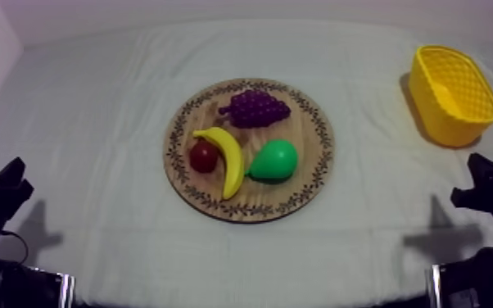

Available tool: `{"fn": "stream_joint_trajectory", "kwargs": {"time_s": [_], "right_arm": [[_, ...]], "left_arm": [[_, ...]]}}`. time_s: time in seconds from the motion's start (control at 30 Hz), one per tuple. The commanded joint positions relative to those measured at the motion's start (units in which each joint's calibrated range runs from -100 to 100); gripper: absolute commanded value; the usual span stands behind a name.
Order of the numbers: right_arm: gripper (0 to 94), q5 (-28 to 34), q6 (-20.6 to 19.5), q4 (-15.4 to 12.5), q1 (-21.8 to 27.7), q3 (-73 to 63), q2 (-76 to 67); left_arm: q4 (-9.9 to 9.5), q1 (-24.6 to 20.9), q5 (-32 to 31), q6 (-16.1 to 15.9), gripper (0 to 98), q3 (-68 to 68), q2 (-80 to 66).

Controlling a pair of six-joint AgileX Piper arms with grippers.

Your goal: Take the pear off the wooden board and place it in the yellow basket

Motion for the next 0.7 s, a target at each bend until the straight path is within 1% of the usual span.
{"fn": "stream_joint_trajectory", "kwargs": {"time_s": [0.0,0.07,0.17,0.23,0.37,0.5,0.67], "right_arm": [[0.5,-0.05,1.02,-0.03,0.03,0.04,-0.05],[0.5,0.63,2.16,0.02,-0.12,0.0,-0.05],[0.4,1.78,2.09,0.16,-0.61,-0.18,-0.05],[0.4,0.71,1.86,0.0,-1.09,-0.07,0.15],[0.4,-1.1,0.21,0.42,-2.34,-2.84,3.55],[0.3,0.89,-0.56,-0.21,-3.52,-12.53,11.71],[0.3,7.44,0.04,-2.41,-5.04,-30.9,24.9]], "left_arm": [[-0.01,0.0,0.01,-0.01,0.1,-0.05,-0.02],[-0.01,0.0,0.01,-0.01,0.1,-0.05,-0.02],[-0.01,0.0,0.01,-0.01,0.1,-0.05,-0.02],[-0.01,0.0,0.01,-0.01,0.1,-0.05,-0.02],[-0.01,0.0,0.01,-0.01,0.1,-0.05,-0.02],[-0.01,0.0,0.01,-0.01,0.1,-0.05,-0.02],[-0.01,0.0,0.01,-0.01,0.1,-0.05,-0.02]]}}
